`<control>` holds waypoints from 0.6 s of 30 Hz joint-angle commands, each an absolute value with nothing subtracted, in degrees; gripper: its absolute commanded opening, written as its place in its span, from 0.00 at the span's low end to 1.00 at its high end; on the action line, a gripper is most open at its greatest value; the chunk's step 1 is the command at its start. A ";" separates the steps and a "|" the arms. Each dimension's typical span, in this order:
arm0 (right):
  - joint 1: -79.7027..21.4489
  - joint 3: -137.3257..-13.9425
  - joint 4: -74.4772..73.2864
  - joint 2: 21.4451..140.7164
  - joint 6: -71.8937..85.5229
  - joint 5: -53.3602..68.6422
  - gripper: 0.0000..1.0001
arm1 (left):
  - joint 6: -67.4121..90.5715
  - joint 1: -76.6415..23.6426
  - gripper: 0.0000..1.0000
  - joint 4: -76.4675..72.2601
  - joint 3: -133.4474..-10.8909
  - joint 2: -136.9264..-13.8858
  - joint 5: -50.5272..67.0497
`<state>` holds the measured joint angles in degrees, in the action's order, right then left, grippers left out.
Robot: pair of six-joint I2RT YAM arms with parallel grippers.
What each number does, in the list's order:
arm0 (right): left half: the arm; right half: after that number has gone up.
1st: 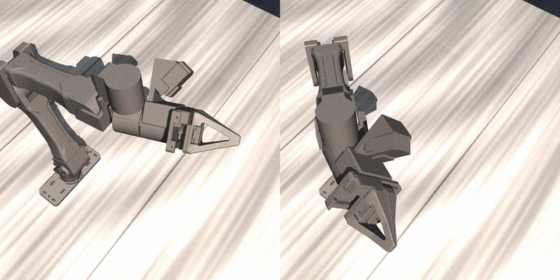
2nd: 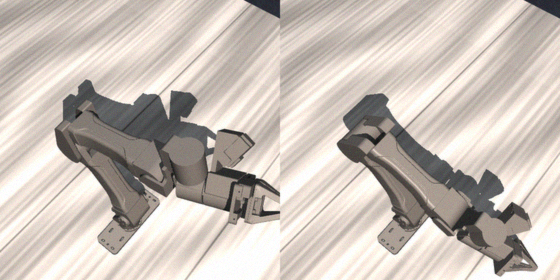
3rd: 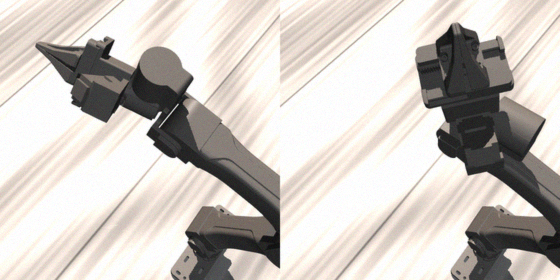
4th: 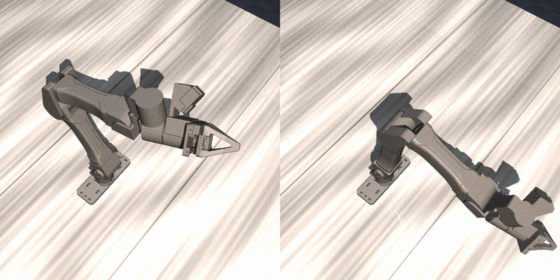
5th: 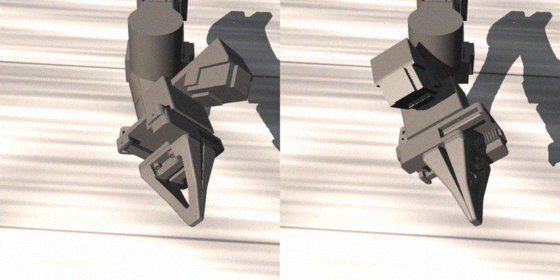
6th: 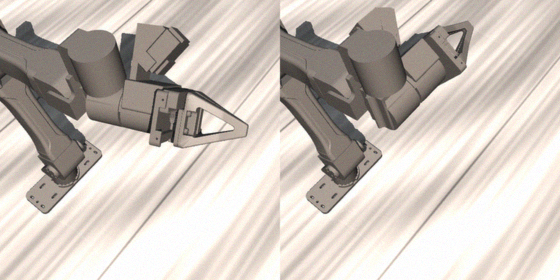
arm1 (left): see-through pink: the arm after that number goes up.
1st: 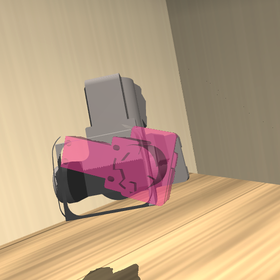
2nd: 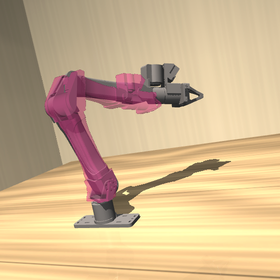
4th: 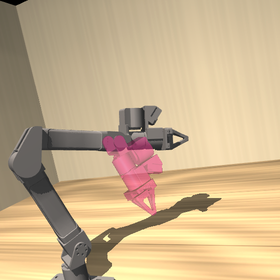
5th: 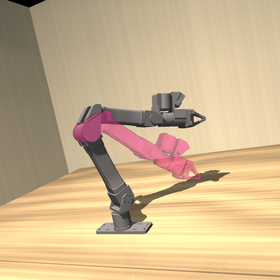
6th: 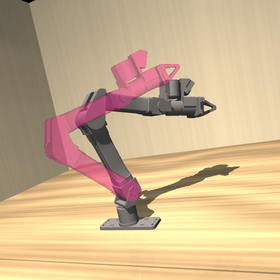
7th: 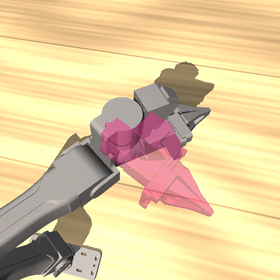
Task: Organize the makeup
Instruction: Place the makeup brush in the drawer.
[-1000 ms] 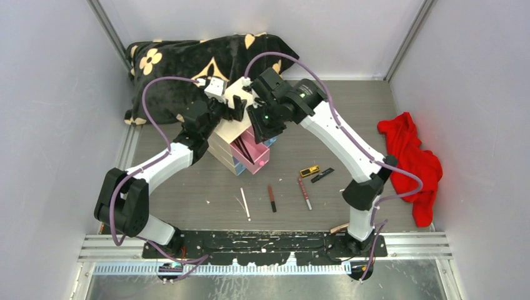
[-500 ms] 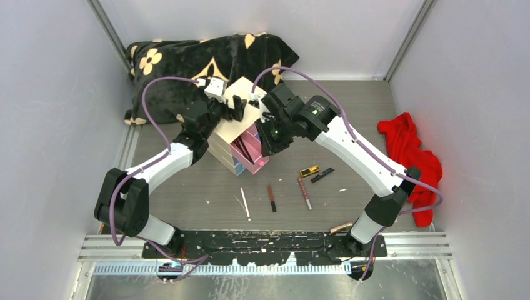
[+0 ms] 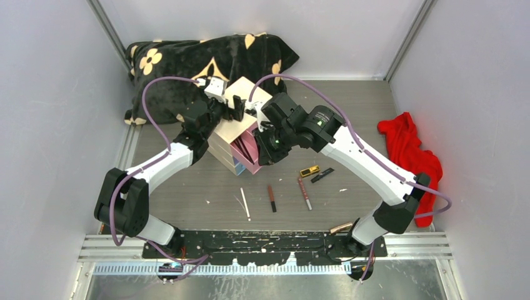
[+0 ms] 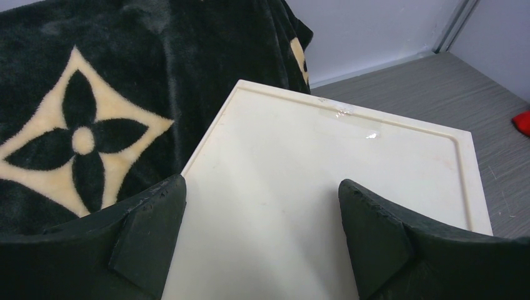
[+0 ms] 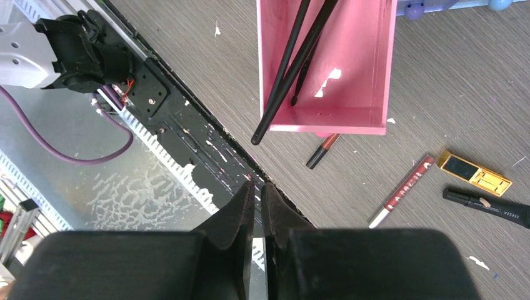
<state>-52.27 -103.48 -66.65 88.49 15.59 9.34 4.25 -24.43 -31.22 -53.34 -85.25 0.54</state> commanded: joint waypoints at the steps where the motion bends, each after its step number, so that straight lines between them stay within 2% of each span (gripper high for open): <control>1: -53.37 -103.67 -63.49 87.54 16.16 10.64 0.15 | 9.58 -23.15 0.92 -8.46 -48.07 -90.13 -3.32; 18: -53.88 -104.67 -62.51 91.32 15.15 11.91 0.15 | 9.42 -23.19 0.92 -8.44 -48.06 -89.58 -3.47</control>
<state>-53.54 -103.28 -65.21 91.07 15.99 10.66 4.25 -24.43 -31.22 -53.34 -85.23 0.51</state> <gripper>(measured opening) 0.146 0.916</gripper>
